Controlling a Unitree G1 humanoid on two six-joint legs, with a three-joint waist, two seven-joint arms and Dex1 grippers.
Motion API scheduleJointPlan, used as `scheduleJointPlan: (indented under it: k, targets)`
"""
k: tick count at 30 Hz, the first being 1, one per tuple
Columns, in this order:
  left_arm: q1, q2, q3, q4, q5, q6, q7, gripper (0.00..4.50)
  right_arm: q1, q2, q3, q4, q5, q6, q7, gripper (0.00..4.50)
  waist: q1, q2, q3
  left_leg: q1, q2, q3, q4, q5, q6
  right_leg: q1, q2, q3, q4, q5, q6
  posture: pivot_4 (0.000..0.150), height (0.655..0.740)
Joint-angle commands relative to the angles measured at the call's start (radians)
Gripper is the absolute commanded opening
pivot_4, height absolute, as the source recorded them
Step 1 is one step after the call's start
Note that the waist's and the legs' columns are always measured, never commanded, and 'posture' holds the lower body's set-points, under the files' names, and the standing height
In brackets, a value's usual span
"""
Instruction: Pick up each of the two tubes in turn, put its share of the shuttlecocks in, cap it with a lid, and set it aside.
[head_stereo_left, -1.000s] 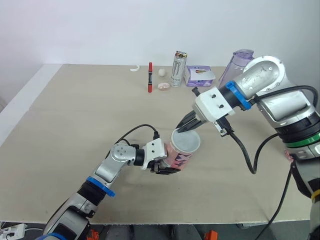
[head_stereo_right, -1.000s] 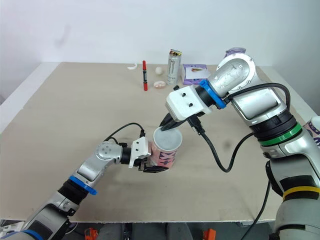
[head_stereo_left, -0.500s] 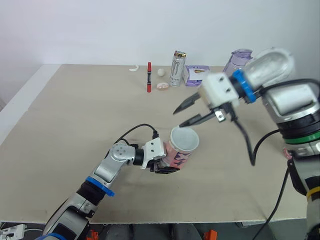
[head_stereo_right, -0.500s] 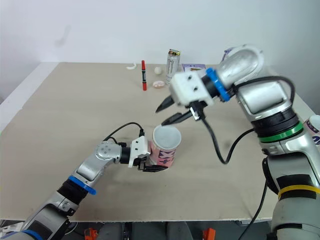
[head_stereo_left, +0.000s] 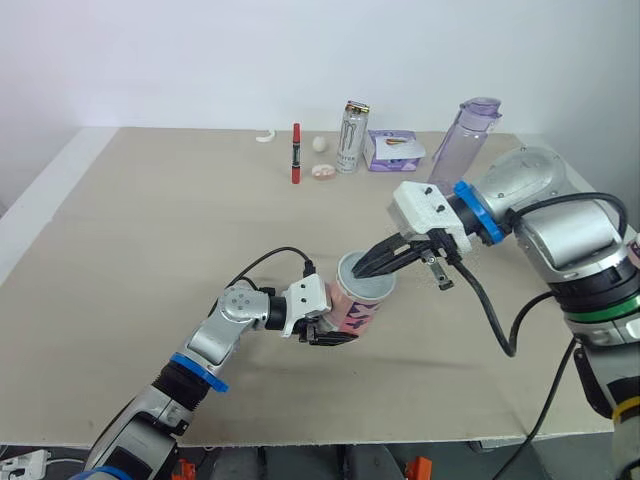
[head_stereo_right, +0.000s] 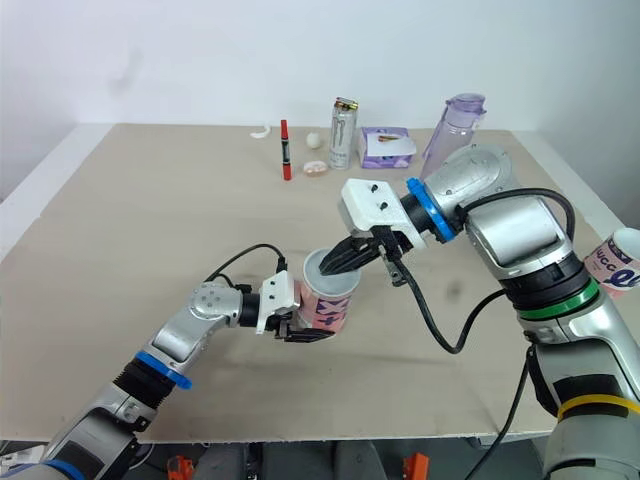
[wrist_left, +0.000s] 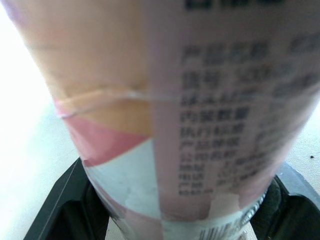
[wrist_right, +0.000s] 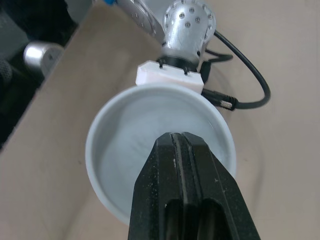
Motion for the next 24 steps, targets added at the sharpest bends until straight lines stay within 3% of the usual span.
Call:
scheduleJointPlan:
  k: [1, 9, 17, 22, 24]
  targets:
    - [0.03, 0.041, -0.001, 0.086, 0.079, 0.066, 0.05, 3.14, 0.005, 0.004, 0.051, 0.028, -0.09, -0.004, 0.012, 0.1, 0.0, 0.0, 0.0, 0.0, 0.0, 0.0, 0.0, 0.0, 0.0, 0.0, 0.0, 0.0, 0.0, 0.0, 0.0, 0.15, 0.74]
    - [0.031, 0.038, -0.001, 0.078, 0.079, 0.067, 0.059, 3.14, 0.065, 0.028, 0.099, 0.072, -0.191, -0.078, 0.019, 0.1, 0.0, 0.004, -0.007, 0.002, 0.006, -0.003, 0.0, -0.001, -0.001, 0.002, -0.003, -0.016, -0.016, 0.0, 0.0, 0.15, 0.74]
    - [0.03, 0.033, 0.001, 0.077, 0.077, 0.056, 0.069, 3.14, 0.077, 0.047, 0.103, 0.084, -0.209, -0.096, 0.039, 0.1, 0.0, 0.004, -0.017, 0.005, 0.009, -0.002, 0.0, -0.001, -0.001, 0.002, -0.022, -0.042, -0.023, 0.0, 0.0, 0.15, 0.74]
    - [0.036, 0.036, 0.013, 0.077, 0.071, 0.046, 0.074, 3.14, 0.048, 0.024, 0.007, 0.057, -0.113, 0.003, 0.064, 0.1, 0.002, 0.007, -0.017, 0.005, 0.01, -0.001, -0.001, -0.001, -0.001, 0.001, -0.033, -0.061, -0.028, 0.0, 0.0, 0.15, 0.74]
    - [0.038, 0.039, 0.023, 0.075, 0.069, 0.032, 0.079, 3.14, 0.026, 0.002, -0.096, 0.056, -0.018, 0.092, 0.062, 0.1, 0.006, 0.008, -0.016, 0.004, 0.01, -0.001, -0.001, -0.001, -0.001, 0.001, -0.034, -0.064, -0.028, 0.0, 0.0, 0.15, 0.74]
